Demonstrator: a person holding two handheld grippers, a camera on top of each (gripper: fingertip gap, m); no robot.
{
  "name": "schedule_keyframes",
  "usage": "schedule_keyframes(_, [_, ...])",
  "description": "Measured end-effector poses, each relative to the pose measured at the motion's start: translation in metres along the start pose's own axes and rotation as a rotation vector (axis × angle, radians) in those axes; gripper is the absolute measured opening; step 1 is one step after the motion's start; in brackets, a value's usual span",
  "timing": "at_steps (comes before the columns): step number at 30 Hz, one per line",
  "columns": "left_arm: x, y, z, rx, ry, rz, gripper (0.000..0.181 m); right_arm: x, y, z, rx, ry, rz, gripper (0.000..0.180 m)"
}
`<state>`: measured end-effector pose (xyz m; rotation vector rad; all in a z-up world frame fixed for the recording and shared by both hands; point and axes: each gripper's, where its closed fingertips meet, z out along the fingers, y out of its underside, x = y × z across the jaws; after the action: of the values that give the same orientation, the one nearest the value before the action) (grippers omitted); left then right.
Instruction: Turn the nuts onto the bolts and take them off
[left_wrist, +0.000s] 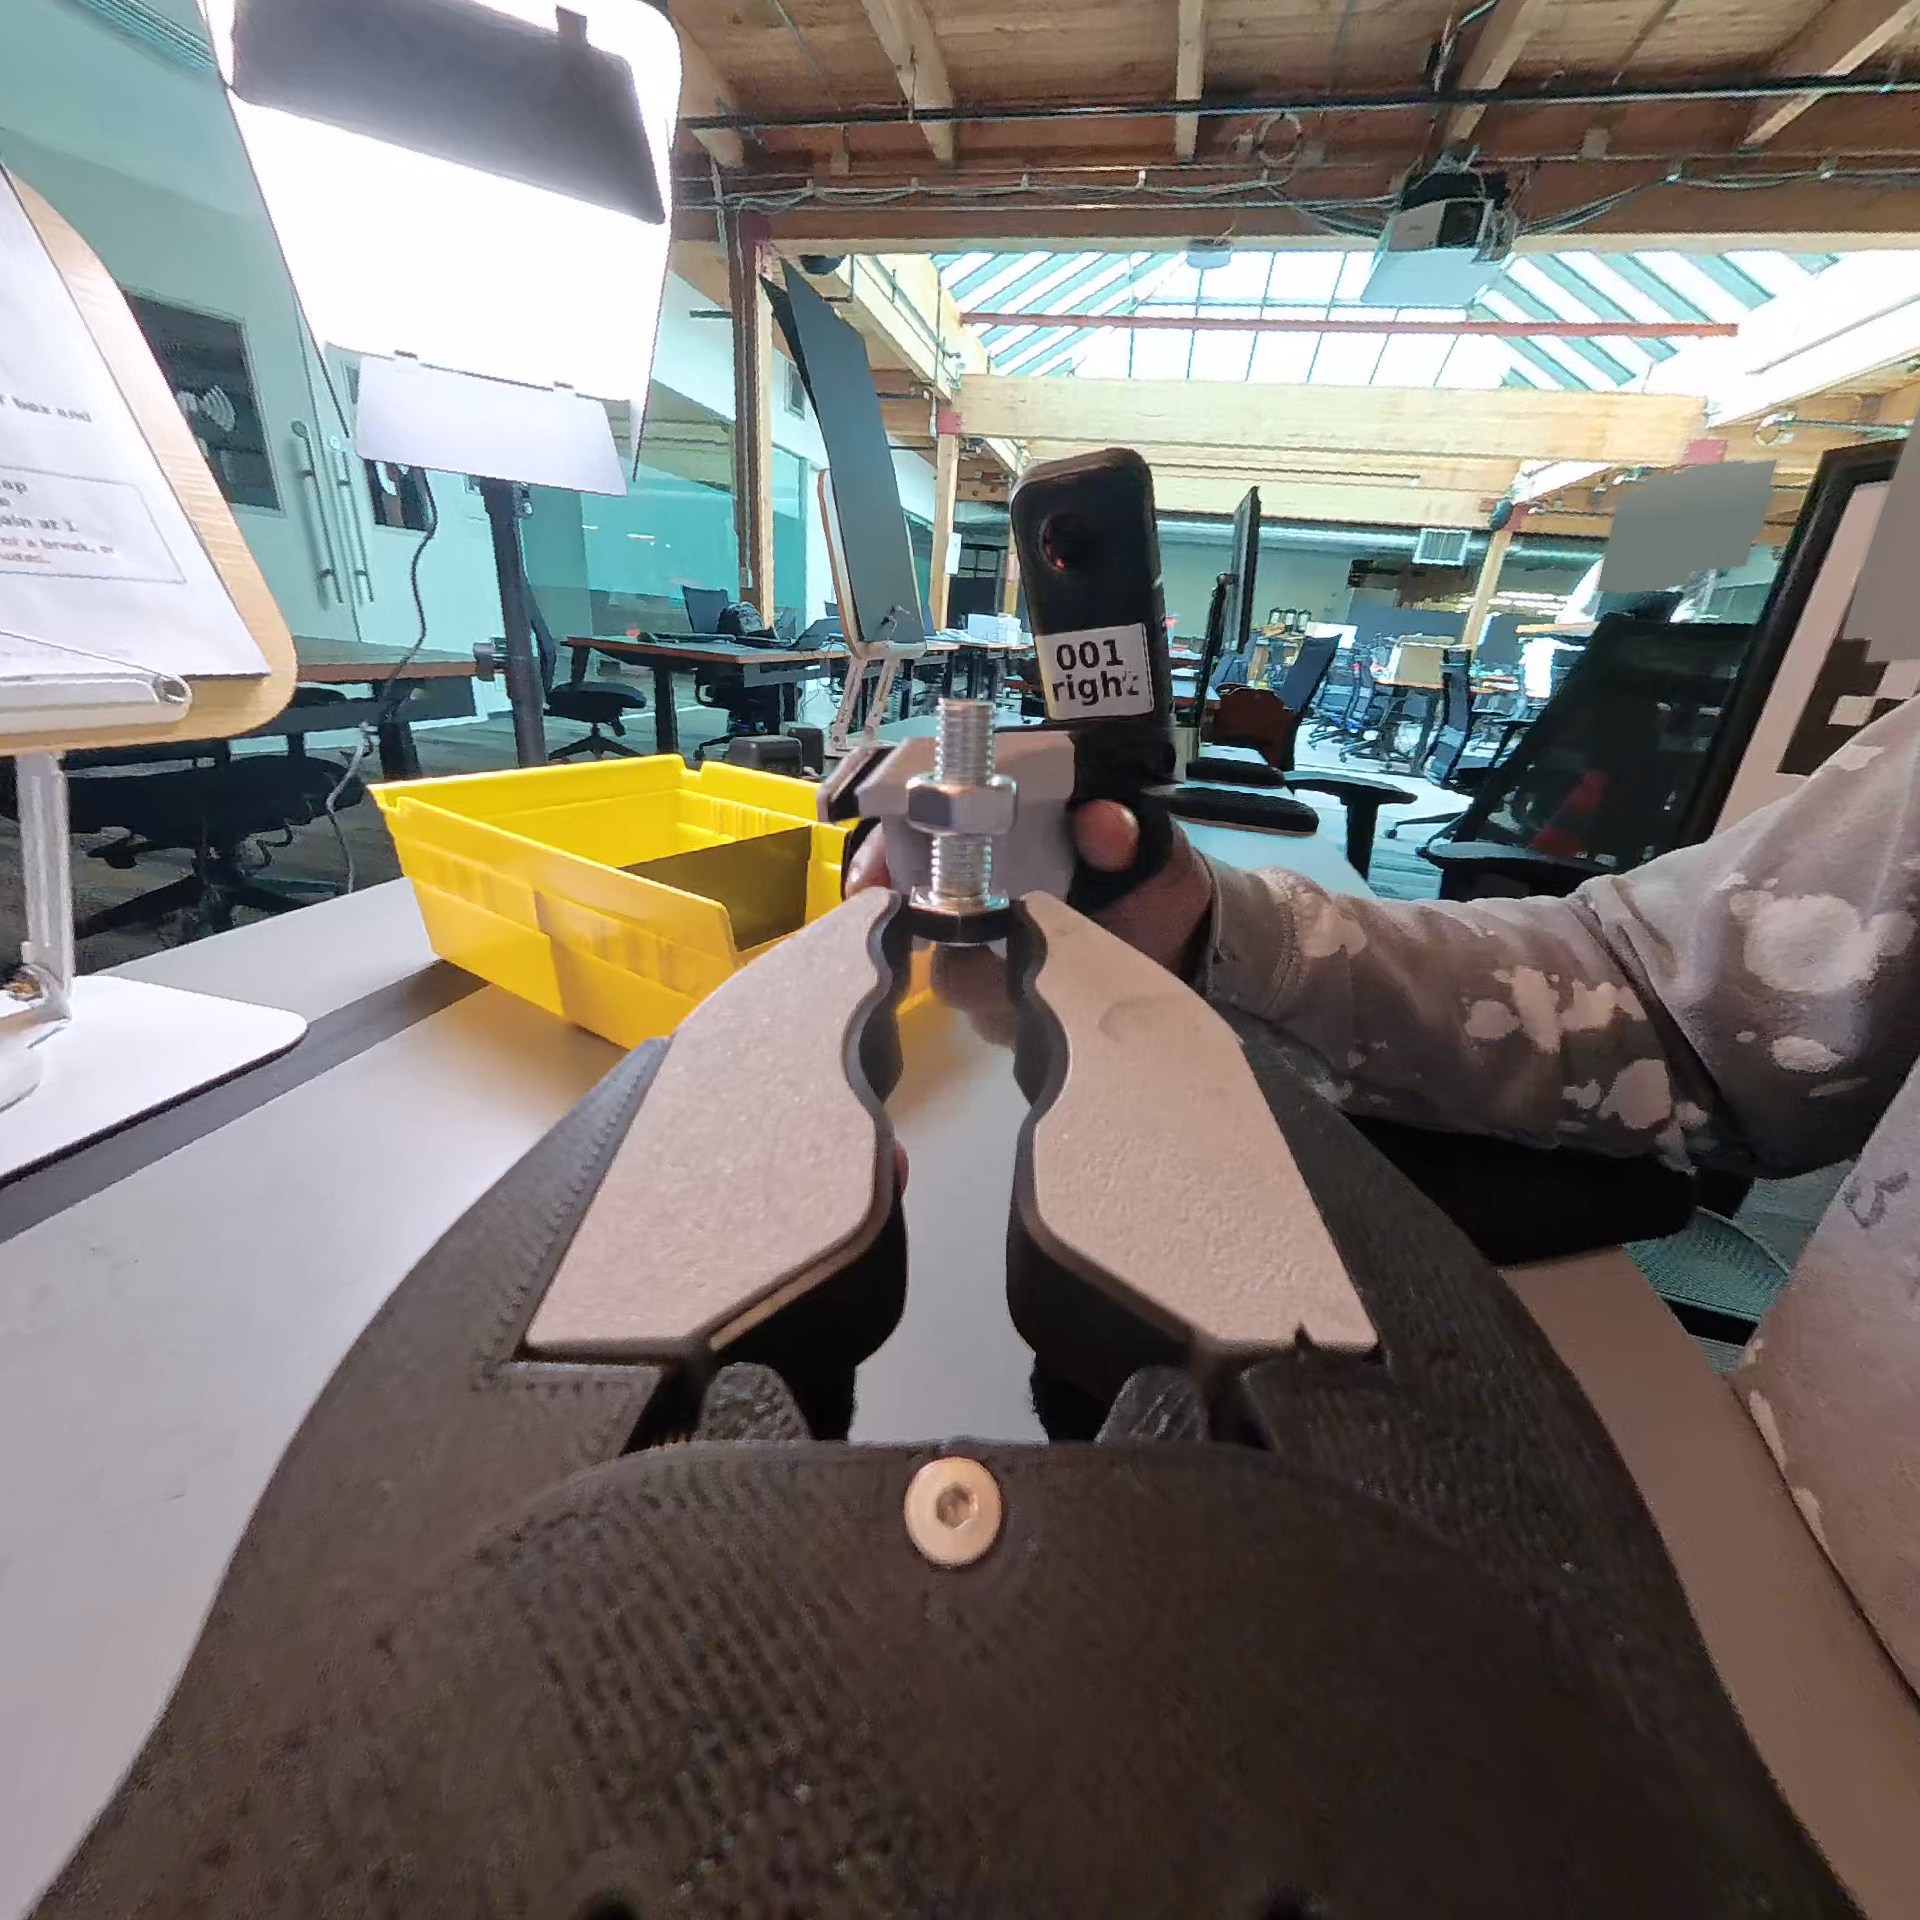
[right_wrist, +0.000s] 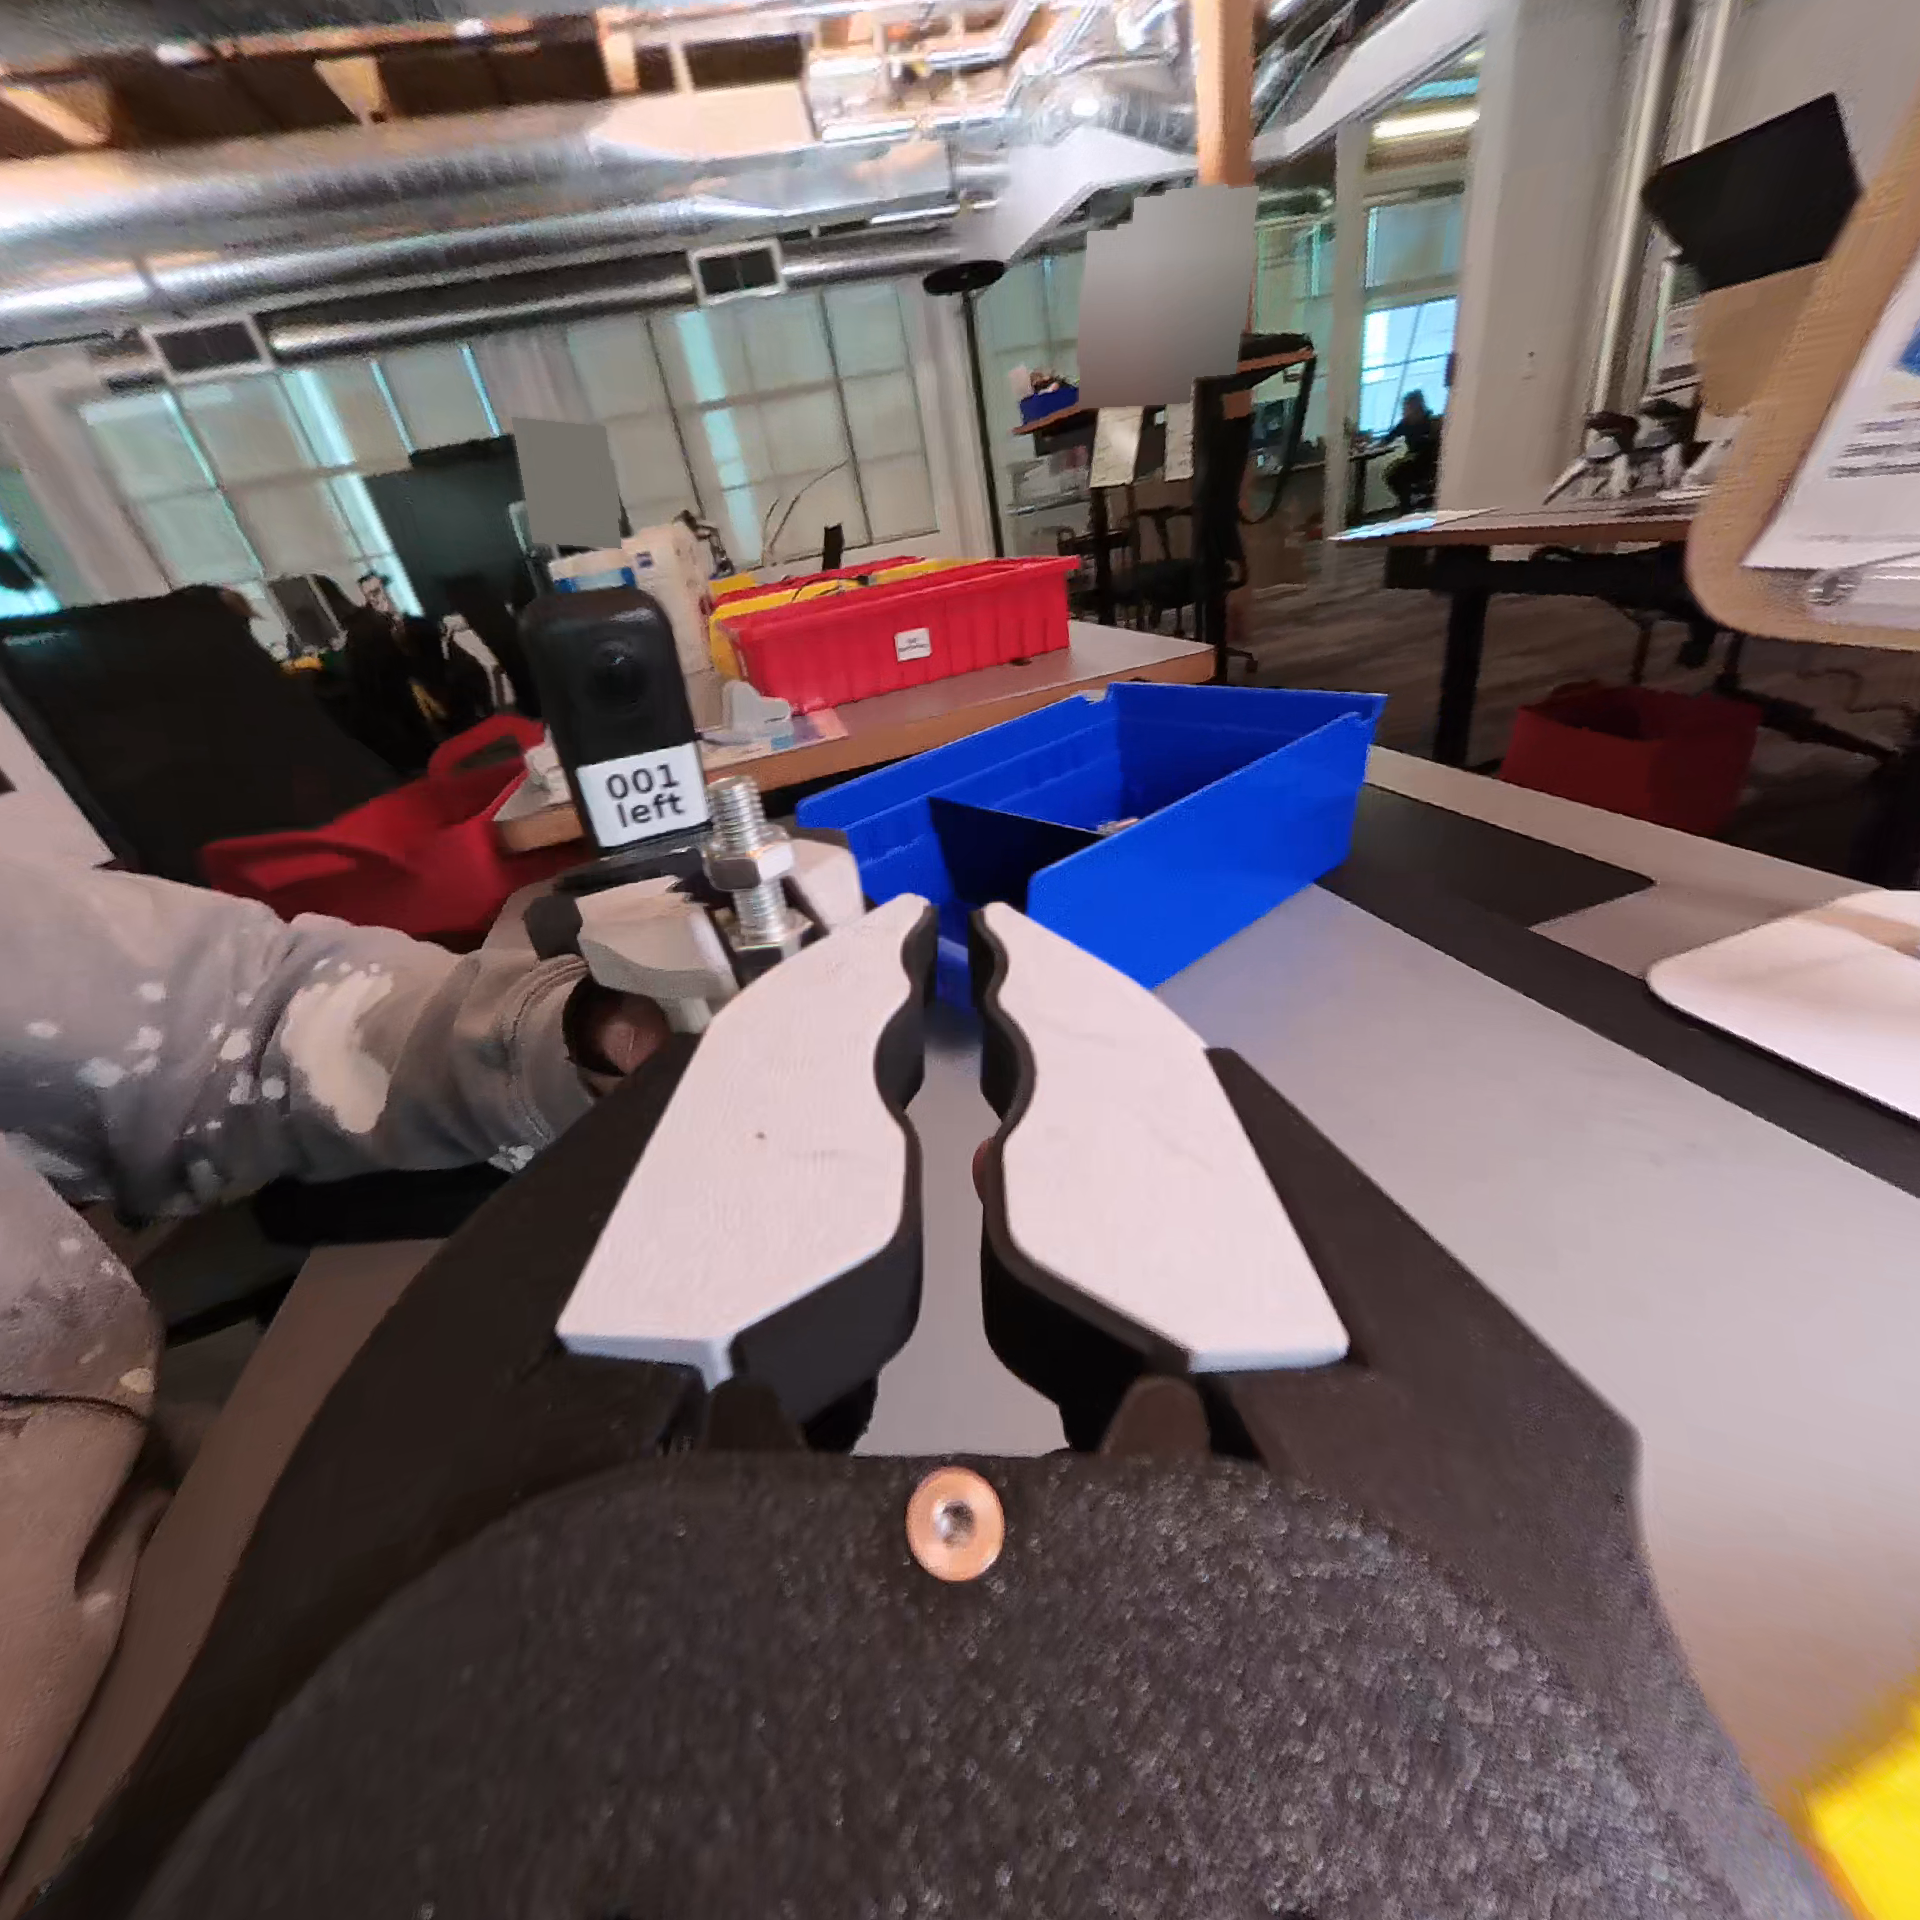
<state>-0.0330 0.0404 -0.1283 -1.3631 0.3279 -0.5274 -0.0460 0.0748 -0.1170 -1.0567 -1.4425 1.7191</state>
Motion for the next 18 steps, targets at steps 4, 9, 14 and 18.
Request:
schedule_keyframes(4, [-0.004,0.005,0.001,-0.014,-0.02,-0.004,0.018,-0.012,-0.003,0.001,-0.005,-0.039,-0.03,0.019])
schedule_keyframes(9, [-0.003,0.008,0.002,-0.027,-0.023,0.0,0.018,-0.028,0.006,0.015,-0.046,-0.071,-0.054,0.03])
schedule_keyframes(14, [-0.005,-0.001,-0.002,0.008,-0.021,0.001,0.018,0.003,-0.001,-0.002,-0.008,0.036,-0.012,0.014])
schedule_keyframes(18, [-0.006,0.006,0.0,-0.009,-0.031,-0.007,0.018,-0.027,0.001,0.012,-0.019,-0.066,-0.034,0.029])
